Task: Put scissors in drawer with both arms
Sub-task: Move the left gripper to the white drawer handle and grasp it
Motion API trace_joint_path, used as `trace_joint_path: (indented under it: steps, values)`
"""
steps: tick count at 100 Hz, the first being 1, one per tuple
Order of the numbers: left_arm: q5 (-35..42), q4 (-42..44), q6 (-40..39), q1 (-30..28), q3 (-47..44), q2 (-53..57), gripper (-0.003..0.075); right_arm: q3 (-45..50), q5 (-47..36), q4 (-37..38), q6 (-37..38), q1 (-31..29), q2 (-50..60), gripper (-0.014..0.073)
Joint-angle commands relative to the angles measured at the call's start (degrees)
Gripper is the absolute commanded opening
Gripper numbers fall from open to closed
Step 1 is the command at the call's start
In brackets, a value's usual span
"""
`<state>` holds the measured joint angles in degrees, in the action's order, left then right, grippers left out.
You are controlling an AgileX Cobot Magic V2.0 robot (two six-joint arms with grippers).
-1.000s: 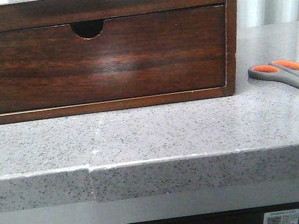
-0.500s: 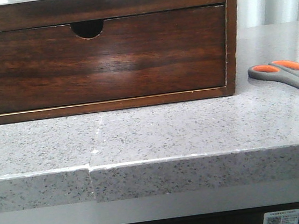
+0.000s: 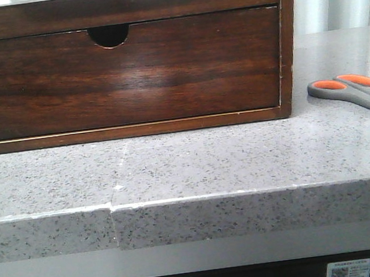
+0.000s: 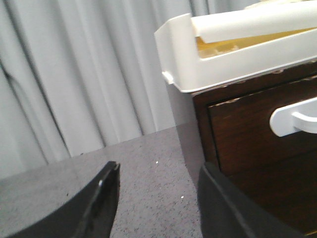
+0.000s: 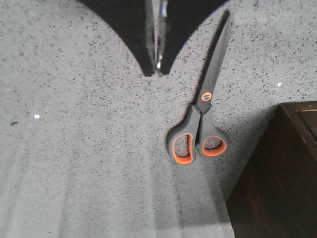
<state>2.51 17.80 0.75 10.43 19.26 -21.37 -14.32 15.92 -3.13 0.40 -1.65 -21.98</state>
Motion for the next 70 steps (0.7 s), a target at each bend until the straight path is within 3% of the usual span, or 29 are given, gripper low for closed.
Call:
trace_joint_path:
  steps: [1, 30, 43, 58, 70]
  values:
    - [5.79, 4.93, 0.11, 2.97, 3.16, -3.14, 0.0344, -2.08, -4.77, 0.15, -0.40, -0.02, -0.80, -0.0061]
    - [10.85, 21.62, 0.11, 12.64, 7.16, -16.52, 0.0344, -2.08, -4.77, 0.15, -0.40, -0.02, -0.80, -0.0061]
    - [11.41, 22.82, 0.11, 16.68, 9.88, -22.74, 0.0344, -2.08, -4.77, 0.15, -0.40, -0.02, -0.80, -0.0061]
    - [11.56, 32.47, 0.11, 20.98, 13.36, -29.05, 0.0344, -2.08, -4.77, 0.15, -0.40, -0.02, -0.80, -0.0061]
    - [11.56, 33.70, 0.11, 23.21, 16.01, -33.04, 0.0344, -2.08, -4.77, 0.15, -0.40, -0.02, -0.80, -0.0061]
